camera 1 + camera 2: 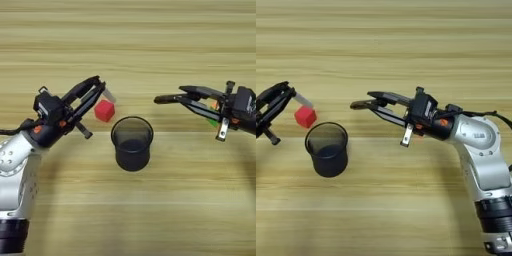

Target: Move the objects on the table

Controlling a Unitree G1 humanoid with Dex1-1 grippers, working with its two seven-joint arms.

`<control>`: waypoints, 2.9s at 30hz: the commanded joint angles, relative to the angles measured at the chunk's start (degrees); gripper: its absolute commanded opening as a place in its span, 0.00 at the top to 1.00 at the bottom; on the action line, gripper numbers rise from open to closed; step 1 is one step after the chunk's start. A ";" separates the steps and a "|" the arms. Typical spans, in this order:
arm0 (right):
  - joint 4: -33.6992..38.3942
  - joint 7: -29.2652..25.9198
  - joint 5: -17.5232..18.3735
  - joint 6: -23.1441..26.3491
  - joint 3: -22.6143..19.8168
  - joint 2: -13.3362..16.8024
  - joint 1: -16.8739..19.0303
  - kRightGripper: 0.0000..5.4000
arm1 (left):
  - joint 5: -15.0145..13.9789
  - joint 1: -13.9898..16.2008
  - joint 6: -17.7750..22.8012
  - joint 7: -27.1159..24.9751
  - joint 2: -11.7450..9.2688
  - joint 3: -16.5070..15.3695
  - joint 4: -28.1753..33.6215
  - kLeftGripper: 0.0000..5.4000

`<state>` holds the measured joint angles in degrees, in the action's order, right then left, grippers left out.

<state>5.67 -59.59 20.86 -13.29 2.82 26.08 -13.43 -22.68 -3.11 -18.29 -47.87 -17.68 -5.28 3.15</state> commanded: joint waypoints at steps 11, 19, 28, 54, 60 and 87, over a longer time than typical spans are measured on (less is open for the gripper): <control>-12.04 2.74 -1.25 -4.62 -0.83 -2.58 -1.92 0.86 | 0.70 -3.03 -3.86 0.18 1.18 -0.24 -15.27 0.89; -15.33 2.34 3.58 -2.96 -2.24 -5.53 -1.44 0.86 | -2.32 -4.71 -3.71 -1.16 2.31 -1.95 -21.95 0.89; -16.25 0.56 3.73 -1.95 -1.25 -6.42 0.76 0.86 | -7.63 -5.08 0.14 -3.70 3.69 -4.25 -23.81 0.89; -29.07 6.09 -6.06 -1.88 1.86 -7.70 3.51 0.86 | -1.22 -6.73 -3.92 -6.81 5.23 -3.86 -42.46 0.89; -34.14 7.08 -8.75 -2.05 2.45 -7.95 2.73 0.86 | 1.33 -7.00 -5.53 -6.95 4.63 -2.99 -45.98 0.89; -41.18 7.55 -10.59 -3.88 2.26 -8.51 0.35 0.87 | 6.93 -8.60 -9.94 -7.43 3.75 0.62 -55.29 0.89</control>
<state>-34.44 -51.89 11.11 -17.98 5.02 17.41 -12.97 -18.28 -13.36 -29.78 -55.42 -14.11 -5.85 -49.81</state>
